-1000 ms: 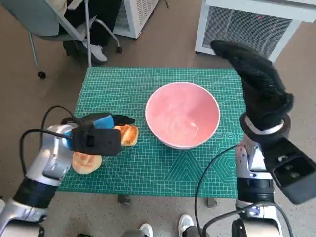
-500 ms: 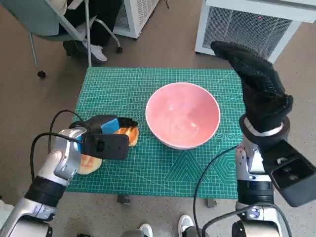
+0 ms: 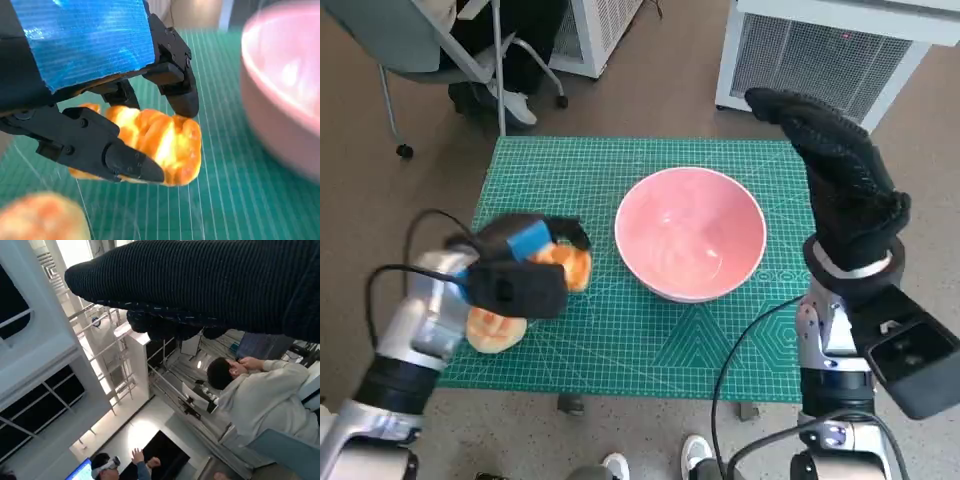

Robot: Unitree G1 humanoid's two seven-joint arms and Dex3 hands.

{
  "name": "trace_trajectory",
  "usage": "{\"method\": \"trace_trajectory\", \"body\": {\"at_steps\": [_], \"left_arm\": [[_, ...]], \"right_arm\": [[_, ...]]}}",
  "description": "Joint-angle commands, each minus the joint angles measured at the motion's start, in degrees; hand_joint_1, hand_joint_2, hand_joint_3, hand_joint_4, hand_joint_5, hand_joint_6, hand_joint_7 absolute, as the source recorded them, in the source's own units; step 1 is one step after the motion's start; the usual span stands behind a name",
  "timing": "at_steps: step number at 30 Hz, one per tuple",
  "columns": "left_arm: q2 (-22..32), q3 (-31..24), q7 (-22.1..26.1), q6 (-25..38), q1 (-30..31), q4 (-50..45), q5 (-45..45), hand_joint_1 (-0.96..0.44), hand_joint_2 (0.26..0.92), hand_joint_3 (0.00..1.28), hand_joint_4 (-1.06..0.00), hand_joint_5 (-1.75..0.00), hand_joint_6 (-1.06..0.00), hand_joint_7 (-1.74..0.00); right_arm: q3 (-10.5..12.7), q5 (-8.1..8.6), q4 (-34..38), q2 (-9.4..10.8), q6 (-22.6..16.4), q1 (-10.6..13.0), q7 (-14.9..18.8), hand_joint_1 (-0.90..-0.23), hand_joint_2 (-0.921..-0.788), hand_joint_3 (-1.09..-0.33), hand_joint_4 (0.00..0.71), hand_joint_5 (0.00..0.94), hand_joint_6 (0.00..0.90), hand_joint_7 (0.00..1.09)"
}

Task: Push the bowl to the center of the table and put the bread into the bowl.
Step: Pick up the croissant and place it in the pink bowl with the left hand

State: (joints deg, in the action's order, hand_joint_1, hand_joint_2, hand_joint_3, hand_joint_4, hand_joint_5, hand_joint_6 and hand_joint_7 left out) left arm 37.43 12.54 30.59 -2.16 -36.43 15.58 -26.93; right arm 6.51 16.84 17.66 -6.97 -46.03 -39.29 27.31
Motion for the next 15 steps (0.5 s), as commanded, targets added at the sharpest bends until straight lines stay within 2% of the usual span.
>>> {"method": "trace_trajectory", "body": {"at_steps": [1,8,15], "left_arm": [[1.13,-3.91,-1.00,-0.61,-4.87,-4.56,2.28,0.00,0.907,0.09,-0.70,-1.10,-0.61,-1.24],[-0.90,-6.72,-2.53,0.19,-9.55,-9.57,4.39,0.00,0.909,0.08,-0.71,-1.09,-0.61,-1.25],[-4.78,-6.01,-6.18,-1.01,-12.91,-12.62,4.36,0.00,0.914,0.08,-0.69,-1.11,-0.63,-1.22]], "right_arm": [[-0.20,0.88,-0.66,-0.21,1.08,1.59,-0.11,-0.605,-0.921,-0.732,0.000,0.570,-0.001,0.76],[-0.23,1.57,-1.28,-0.36,1.42,1.99,0.17,-0.612,-0.921,-0.723,-0.001,0.573,-0.001,0.77],[-0.17,1.31,-1.47,-0.57,1.30,2.12,0.11,-0.603,-0.921,-0.728,-0.001,0.575,-0.001,0.77]]}}
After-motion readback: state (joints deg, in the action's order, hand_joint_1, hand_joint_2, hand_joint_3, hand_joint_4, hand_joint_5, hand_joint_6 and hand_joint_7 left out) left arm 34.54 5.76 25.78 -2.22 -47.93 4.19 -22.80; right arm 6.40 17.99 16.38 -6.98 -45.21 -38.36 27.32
